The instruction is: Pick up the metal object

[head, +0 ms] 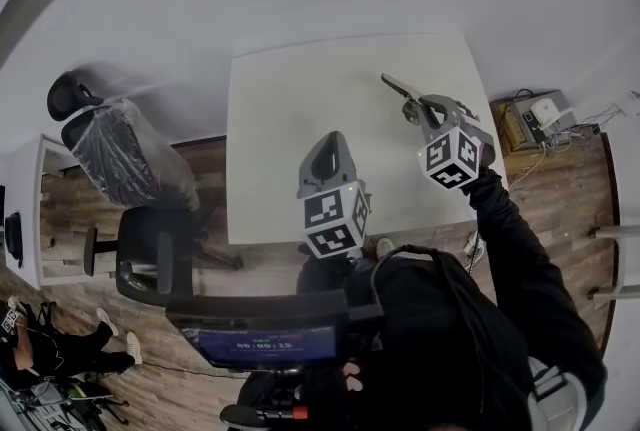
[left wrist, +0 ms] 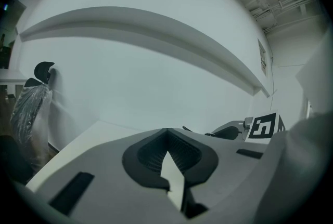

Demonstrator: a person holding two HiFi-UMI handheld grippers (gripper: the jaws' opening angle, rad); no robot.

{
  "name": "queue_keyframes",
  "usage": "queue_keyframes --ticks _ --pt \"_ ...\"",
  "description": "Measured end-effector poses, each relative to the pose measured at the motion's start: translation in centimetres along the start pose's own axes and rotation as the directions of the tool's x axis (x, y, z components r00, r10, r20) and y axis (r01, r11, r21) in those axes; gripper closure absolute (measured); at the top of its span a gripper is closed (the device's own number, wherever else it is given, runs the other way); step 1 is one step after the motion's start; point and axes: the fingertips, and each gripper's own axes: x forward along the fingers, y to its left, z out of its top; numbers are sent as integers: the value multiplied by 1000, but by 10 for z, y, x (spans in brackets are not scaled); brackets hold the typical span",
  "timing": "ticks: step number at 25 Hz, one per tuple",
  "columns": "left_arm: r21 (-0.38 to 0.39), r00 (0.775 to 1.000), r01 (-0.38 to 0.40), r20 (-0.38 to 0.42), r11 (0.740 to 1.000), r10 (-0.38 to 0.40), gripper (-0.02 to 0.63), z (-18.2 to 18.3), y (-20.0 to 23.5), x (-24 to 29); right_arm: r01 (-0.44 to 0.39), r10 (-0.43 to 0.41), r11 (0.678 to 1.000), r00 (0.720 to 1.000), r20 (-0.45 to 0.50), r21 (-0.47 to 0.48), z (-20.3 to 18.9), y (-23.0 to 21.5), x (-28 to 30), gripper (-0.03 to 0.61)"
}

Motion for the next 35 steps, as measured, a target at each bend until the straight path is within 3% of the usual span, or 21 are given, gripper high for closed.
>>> queue_keyframes --ticks 9,21,35 --pt "32 999 9 54 999 -11 614 24 -7 -2 83 -88 995 991 103 51 32 -30 -28 575" --pt "36 994 28 103 999 -31 614 52 -15 0 165 -207 970 946 251 178 78 -69 -73 575" --pt "45 987 7 159 999 -15 614 79 -8 1 168 -350 872 871 344 460 101 -99 -119 575"
